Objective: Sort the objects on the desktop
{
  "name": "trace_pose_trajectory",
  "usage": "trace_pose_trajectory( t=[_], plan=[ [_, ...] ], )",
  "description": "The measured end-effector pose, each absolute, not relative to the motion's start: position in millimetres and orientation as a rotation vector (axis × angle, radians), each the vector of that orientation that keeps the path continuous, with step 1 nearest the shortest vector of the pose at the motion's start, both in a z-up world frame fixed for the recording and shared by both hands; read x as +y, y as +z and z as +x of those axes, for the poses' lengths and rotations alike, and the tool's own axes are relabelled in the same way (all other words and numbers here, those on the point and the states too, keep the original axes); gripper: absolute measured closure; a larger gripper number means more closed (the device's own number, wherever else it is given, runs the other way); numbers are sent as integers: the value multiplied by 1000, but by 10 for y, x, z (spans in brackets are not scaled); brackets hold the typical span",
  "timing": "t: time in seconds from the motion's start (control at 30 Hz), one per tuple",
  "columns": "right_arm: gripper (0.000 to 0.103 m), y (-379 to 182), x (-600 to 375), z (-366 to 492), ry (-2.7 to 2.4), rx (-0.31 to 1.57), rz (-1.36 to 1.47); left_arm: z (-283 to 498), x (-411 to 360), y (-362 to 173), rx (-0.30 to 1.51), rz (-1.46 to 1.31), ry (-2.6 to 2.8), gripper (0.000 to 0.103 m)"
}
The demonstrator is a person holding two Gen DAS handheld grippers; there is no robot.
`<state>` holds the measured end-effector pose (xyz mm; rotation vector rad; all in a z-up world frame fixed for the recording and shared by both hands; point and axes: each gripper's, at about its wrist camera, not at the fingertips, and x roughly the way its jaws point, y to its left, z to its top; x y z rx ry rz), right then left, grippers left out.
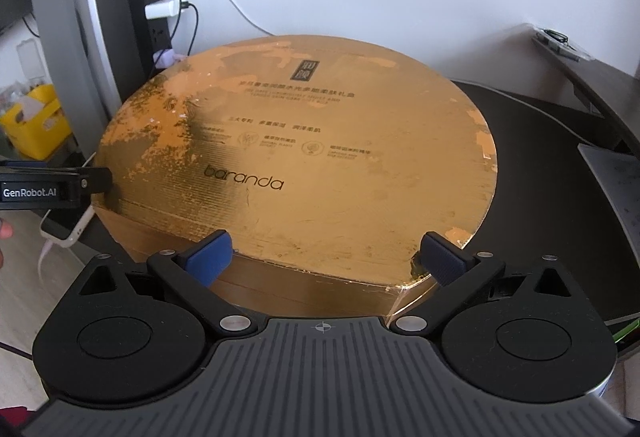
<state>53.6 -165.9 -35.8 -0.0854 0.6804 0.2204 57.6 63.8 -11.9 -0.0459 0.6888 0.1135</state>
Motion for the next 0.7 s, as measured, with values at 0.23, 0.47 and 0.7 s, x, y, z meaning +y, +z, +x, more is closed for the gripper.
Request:
trace_pose_trajectory(
  t=[0.23,0.47,0.7],
  plan=[
    [0,-192,-1756,506,224,645,2,575,774,83,671,-112,132,0],
    [0,67,-2013,615,221,629,112,748,923,272,608,-124,142,0],
    [0,284,-2306,1017,185,602,239,1214,1030,349,649,-232,82,0]
  ],
)
